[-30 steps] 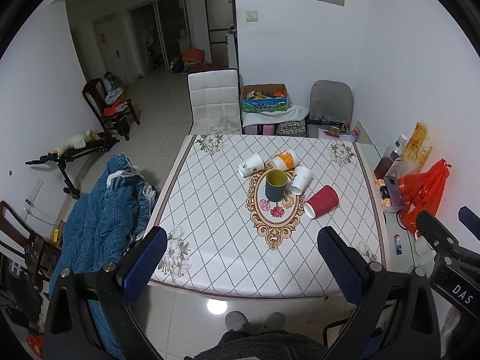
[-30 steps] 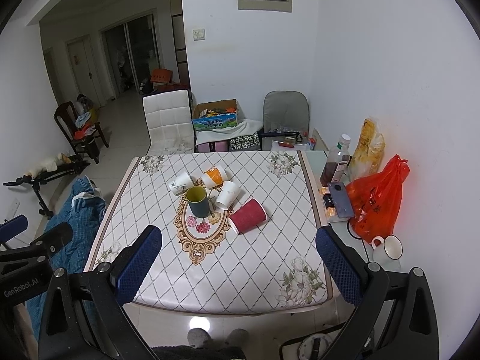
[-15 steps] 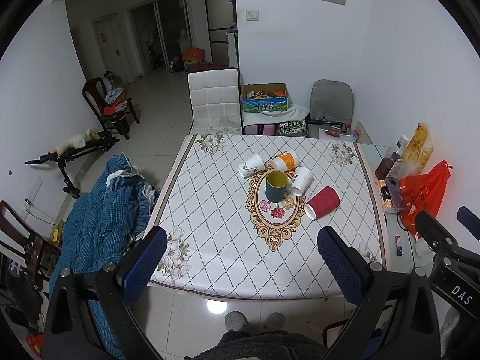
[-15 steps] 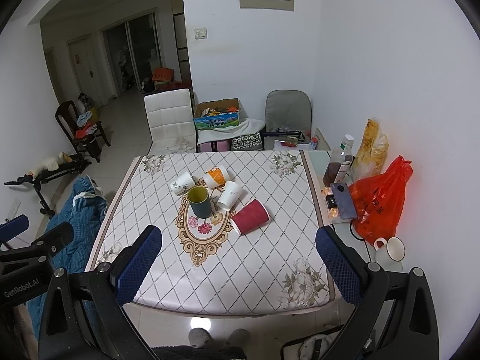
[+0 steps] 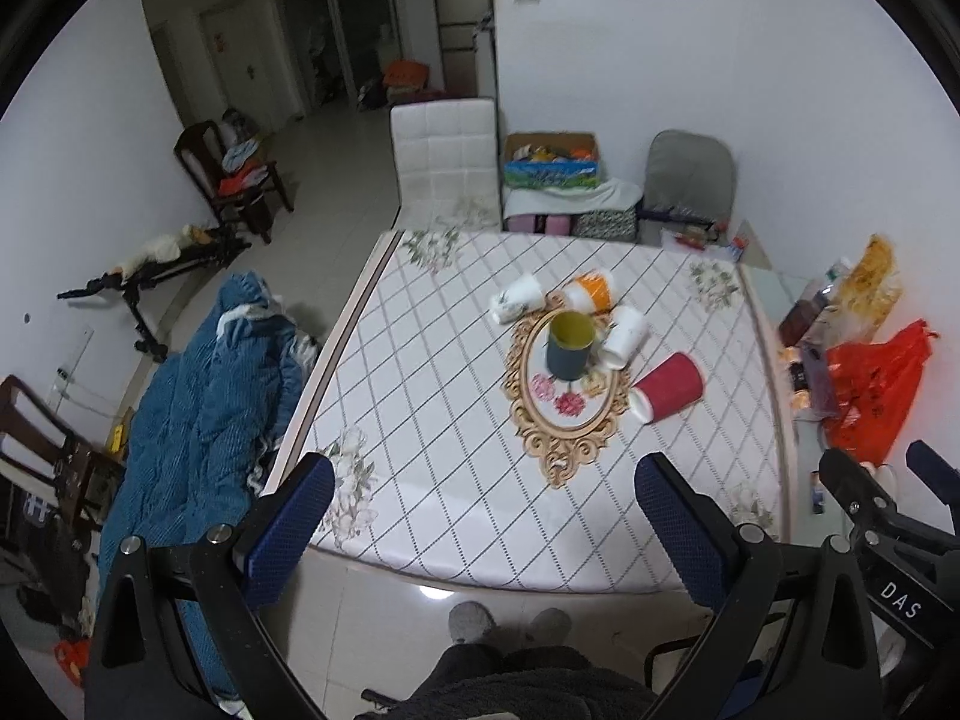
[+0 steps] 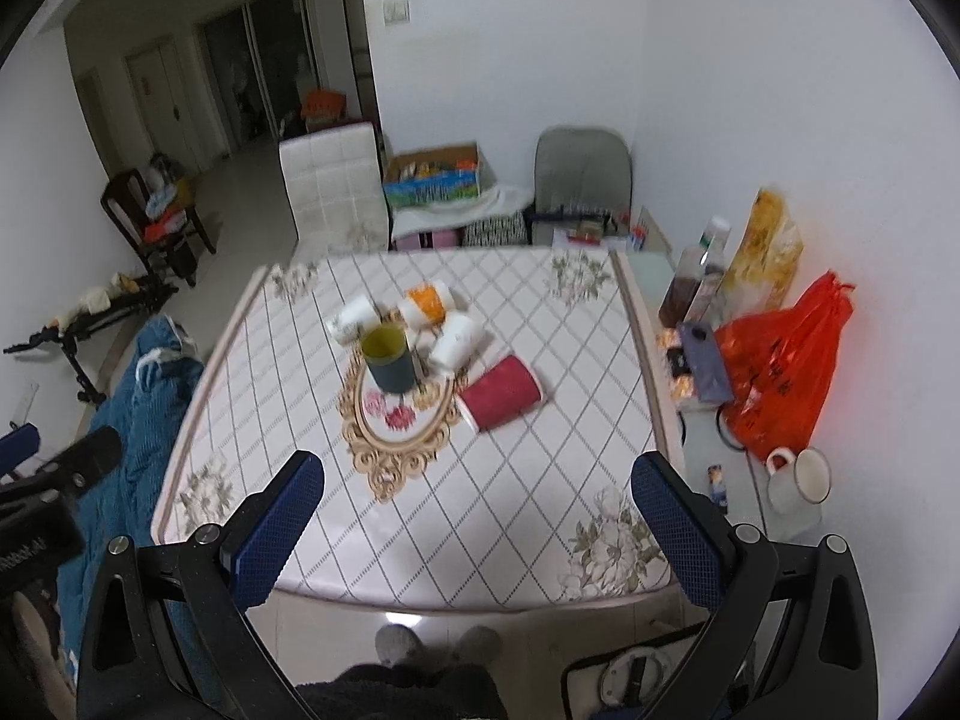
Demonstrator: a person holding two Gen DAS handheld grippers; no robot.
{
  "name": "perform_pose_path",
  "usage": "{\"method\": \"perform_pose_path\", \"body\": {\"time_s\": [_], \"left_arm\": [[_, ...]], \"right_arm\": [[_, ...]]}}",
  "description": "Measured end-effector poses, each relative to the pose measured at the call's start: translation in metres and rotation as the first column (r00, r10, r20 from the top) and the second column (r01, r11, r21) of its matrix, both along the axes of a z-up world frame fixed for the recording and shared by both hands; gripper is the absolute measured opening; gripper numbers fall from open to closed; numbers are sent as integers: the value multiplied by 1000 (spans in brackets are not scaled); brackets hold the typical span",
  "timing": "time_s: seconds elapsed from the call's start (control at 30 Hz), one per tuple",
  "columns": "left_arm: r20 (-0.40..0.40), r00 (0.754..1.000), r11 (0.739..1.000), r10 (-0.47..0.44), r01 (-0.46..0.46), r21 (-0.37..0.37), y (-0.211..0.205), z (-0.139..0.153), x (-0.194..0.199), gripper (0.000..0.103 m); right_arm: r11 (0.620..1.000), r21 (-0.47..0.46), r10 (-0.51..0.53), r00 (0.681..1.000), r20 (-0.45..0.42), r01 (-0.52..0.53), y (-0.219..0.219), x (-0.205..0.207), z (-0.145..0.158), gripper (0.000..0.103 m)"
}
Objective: Flip cup upside down
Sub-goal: 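Move the right tool toward the upright dark teal cup on the placemat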
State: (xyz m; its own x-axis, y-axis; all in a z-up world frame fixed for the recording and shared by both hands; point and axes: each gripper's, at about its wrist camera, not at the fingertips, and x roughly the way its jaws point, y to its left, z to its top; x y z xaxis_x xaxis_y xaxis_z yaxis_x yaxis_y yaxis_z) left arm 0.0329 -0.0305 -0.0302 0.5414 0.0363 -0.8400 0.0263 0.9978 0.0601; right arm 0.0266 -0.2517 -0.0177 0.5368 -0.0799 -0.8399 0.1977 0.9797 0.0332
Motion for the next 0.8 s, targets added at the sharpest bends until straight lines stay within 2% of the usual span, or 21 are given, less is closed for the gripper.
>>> {"method": "perform_pose_path", "body": {"time_s": [0.27,0.4,0.6,0.8], "left_arm": [[-79,994,995,74,-69,68,3,-59,30,103],[-132,987,992,94,-81,95,4,-90,53,103],[-208,975,990,81,-55,130,0,-139,94,103],[-281,959,990,31,10,144,-9,-183,143,103]], "right_arm": [[997,65,38,986,-161,-28,-16,36,-94,103],[997,67,43,973,-226,-29,-19,51,-142,103],[996,92,33,943,-332,-2,-22,72,-208,103],[994,96,-11,908,-419,56,-26,92,-264,103]]}}
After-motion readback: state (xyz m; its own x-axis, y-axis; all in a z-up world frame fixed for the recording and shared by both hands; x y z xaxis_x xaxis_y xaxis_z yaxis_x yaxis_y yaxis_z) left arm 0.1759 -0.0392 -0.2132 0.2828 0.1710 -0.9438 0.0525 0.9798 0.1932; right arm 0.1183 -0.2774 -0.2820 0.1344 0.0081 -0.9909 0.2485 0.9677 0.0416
